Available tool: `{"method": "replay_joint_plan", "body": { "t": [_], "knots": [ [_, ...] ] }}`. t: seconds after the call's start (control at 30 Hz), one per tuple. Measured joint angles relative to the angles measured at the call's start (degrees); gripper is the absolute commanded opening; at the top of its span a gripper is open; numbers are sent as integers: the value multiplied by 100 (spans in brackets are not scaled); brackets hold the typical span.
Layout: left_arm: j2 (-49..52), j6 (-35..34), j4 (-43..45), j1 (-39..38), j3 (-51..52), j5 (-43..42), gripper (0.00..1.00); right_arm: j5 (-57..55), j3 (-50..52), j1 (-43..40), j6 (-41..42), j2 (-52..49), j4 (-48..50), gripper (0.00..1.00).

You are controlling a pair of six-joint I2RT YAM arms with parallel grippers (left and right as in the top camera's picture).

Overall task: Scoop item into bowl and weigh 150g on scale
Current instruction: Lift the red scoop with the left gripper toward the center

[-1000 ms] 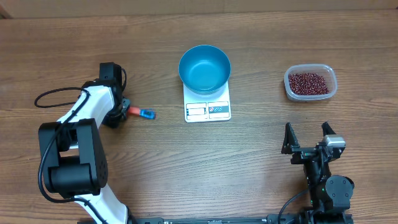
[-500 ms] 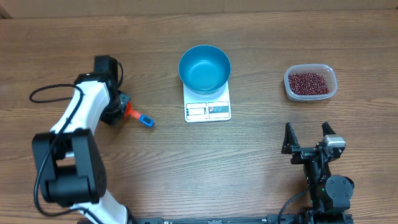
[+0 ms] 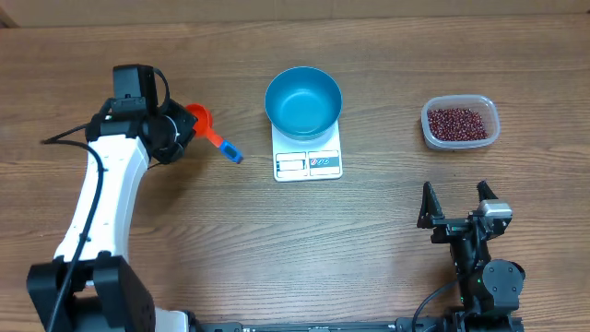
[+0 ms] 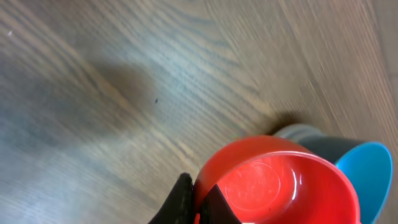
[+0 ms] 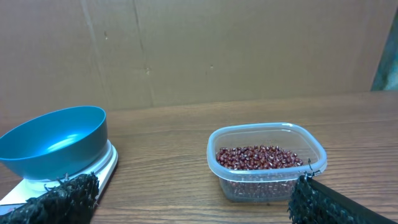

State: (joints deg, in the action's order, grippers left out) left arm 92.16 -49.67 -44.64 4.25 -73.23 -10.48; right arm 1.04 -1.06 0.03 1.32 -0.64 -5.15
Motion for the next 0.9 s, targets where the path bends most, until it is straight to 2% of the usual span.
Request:
{"method": "replay_joint_plan", "body": {
  "t": [0.4,0.67,0.8,0.9],
  "knots": [
    [-1084,190,-339,0,0,-92,4,2,0,0,-2,0,-2,100],
    [-1692,138,-1639,0,-13,-94,4,0,0,0,0,0,0,100],
    [-1759,-229,-2594,0,-31,-92,4,48,0,0,37,0,2,100],
    [-1759,-540,-2697,-20,-31,-90,4,518,0,0,861,0,85,100]
  ]
}}
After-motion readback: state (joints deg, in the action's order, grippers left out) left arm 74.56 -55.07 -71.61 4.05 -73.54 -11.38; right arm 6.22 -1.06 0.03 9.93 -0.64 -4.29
